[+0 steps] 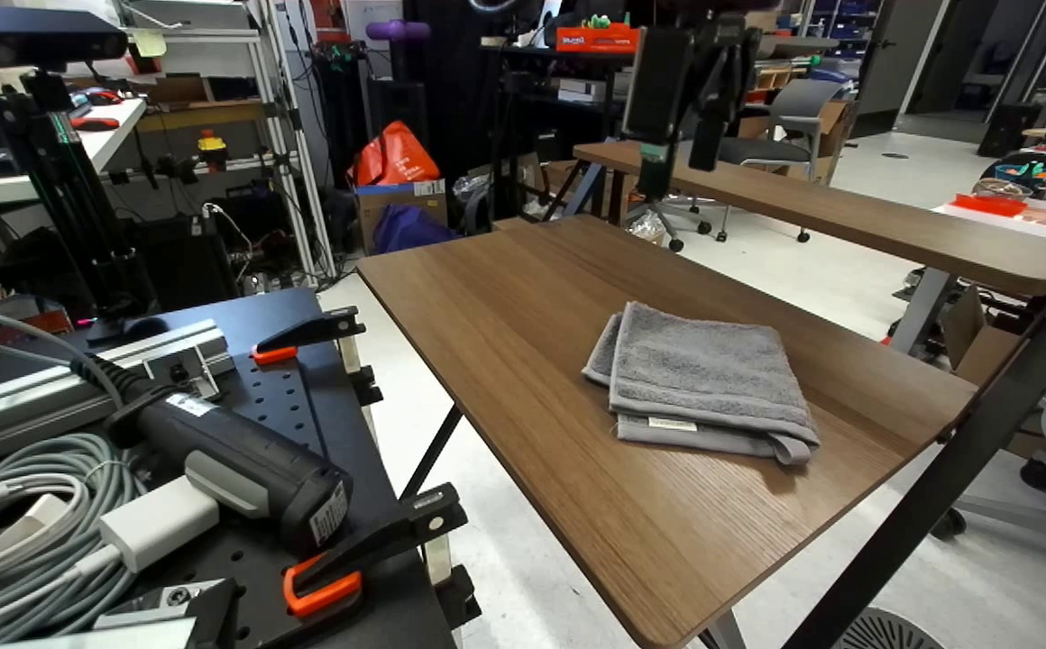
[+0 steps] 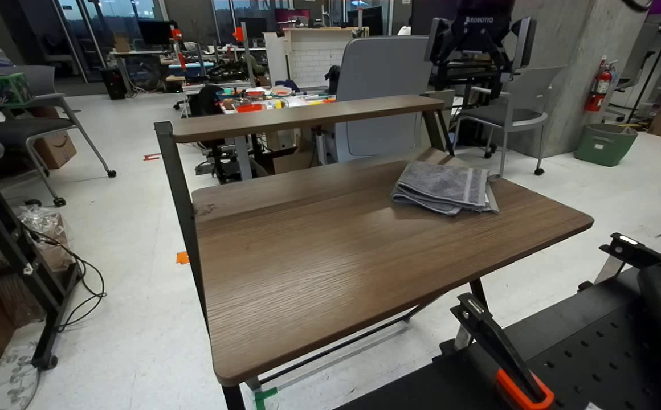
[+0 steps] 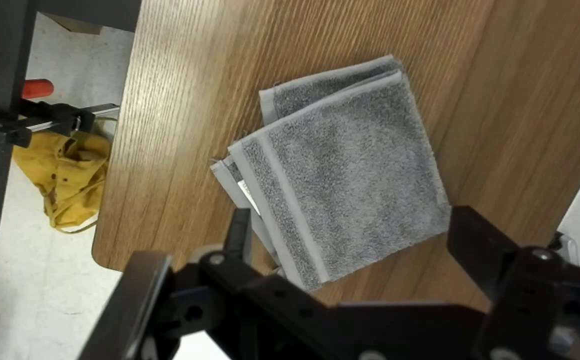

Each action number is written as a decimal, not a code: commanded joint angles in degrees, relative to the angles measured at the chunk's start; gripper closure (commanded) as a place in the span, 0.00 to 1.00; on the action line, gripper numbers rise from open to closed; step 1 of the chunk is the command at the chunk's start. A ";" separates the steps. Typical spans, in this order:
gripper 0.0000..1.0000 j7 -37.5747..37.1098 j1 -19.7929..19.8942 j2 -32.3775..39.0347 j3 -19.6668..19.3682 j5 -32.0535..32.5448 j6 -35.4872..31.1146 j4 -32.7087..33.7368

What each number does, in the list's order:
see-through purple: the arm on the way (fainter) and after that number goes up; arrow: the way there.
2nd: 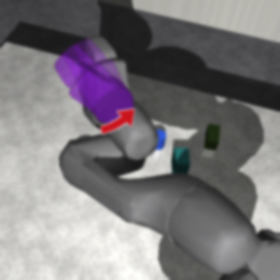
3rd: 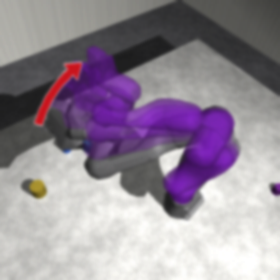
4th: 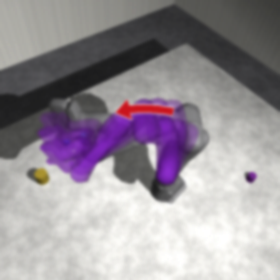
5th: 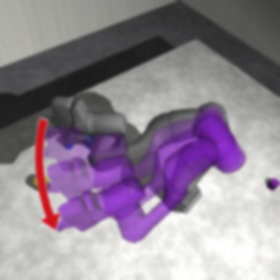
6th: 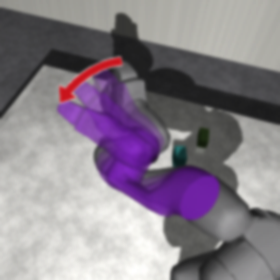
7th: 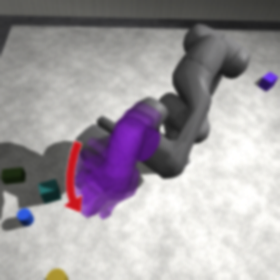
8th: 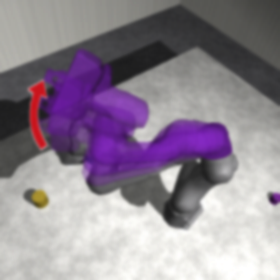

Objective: Move the towel to the left

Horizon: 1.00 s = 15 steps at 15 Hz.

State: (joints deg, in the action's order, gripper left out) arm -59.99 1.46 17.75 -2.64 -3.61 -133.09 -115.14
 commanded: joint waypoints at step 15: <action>0.00 -13.27 -4.30 18.48 -7.68 4.28 -8.37 6.34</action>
State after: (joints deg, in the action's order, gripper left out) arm -71.75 -2.07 34.08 -10.20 1.85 -139.60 -109.30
